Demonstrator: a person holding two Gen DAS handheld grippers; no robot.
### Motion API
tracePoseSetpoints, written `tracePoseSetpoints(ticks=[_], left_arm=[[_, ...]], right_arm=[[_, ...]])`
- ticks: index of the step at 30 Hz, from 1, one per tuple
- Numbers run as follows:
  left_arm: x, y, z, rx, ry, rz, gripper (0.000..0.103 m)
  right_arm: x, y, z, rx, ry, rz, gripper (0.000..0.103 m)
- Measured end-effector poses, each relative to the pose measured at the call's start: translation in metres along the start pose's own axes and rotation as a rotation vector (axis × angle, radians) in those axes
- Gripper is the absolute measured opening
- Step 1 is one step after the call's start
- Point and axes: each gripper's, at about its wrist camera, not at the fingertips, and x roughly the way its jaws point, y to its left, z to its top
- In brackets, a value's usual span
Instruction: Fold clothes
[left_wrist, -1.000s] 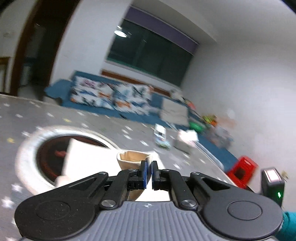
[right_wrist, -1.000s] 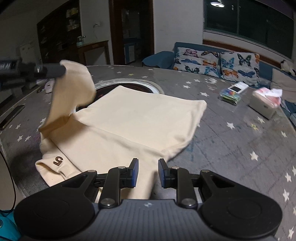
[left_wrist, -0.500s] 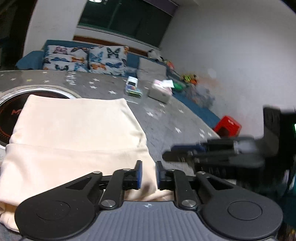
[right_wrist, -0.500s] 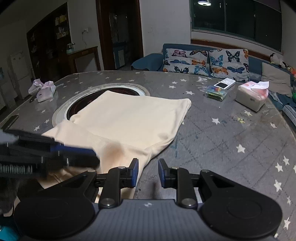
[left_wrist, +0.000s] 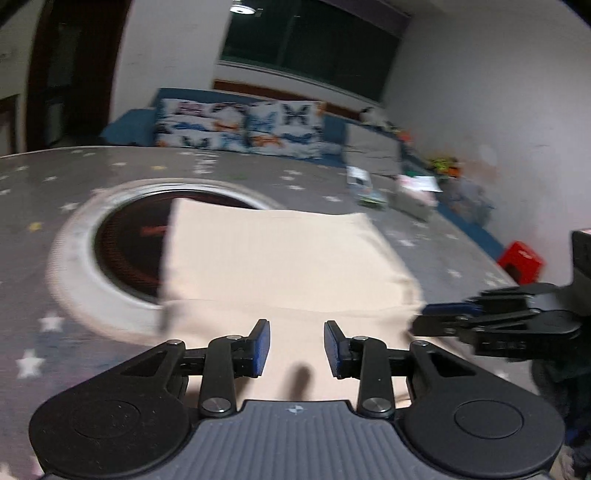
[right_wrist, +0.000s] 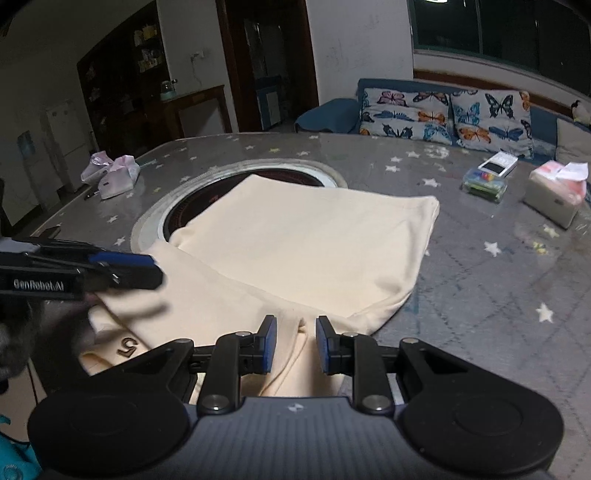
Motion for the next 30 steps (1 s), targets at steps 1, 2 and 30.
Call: tracePoseSetpoints(ticks=[1,2,30], left_arm=[[-0.001,0.006,0.0,-0.007,-0.001,0.015,0.035],[-0.002,0.012,0.0,-0.013,-0.002,0.023,0.035],[0.009,-0.01,0.004,0.143,0.01,-0.025,0.035]], right_arm=[[0.005,0.0,-0.001,0.004,0.008,0.001,0.022],[0.007,0.0,-0.001,0.005,0.009,0.001,0.021],[-0.009,0.04,0.0,-0.2,0.032,0.047,0.015]])
